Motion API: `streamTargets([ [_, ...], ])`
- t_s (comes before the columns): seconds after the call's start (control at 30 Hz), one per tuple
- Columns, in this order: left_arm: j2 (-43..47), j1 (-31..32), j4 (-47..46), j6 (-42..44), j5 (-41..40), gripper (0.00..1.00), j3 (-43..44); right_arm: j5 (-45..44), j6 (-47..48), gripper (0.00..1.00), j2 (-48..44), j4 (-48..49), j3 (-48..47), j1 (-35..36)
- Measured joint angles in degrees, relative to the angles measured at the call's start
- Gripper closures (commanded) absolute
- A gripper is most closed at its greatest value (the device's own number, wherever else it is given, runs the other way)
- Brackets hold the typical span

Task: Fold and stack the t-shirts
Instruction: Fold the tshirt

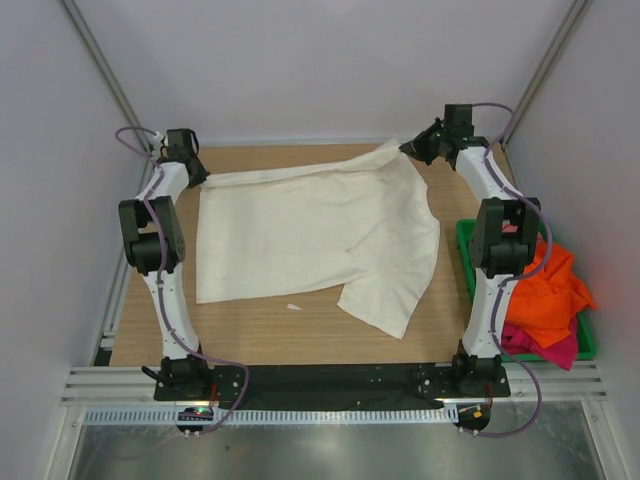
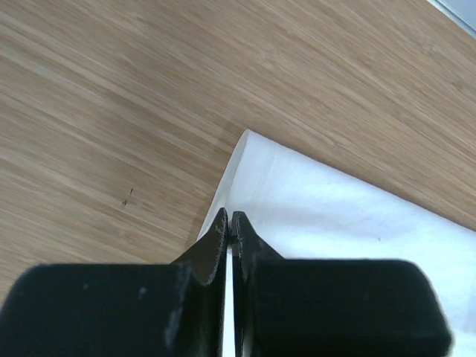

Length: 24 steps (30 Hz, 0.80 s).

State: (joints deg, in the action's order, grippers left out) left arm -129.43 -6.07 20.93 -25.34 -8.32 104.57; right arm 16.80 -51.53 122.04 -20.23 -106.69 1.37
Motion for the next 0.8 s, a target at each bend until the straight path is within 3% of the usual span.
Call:
streamTargets([
  [0.33, 3.1, -0.61, 5.88, -0.02, 3.43, 1.0, 0.0, 3.37, -10.86, 0.99, -4.87, -1.62, 9.09, -4.09],
  [0.8, 3.32, -0.7, 12.74, 0.61, 3.67, 1.0, 0.0, 5.84, -17.55, 0.99, -11.43, -1.73, 18.16, -4.33],
])
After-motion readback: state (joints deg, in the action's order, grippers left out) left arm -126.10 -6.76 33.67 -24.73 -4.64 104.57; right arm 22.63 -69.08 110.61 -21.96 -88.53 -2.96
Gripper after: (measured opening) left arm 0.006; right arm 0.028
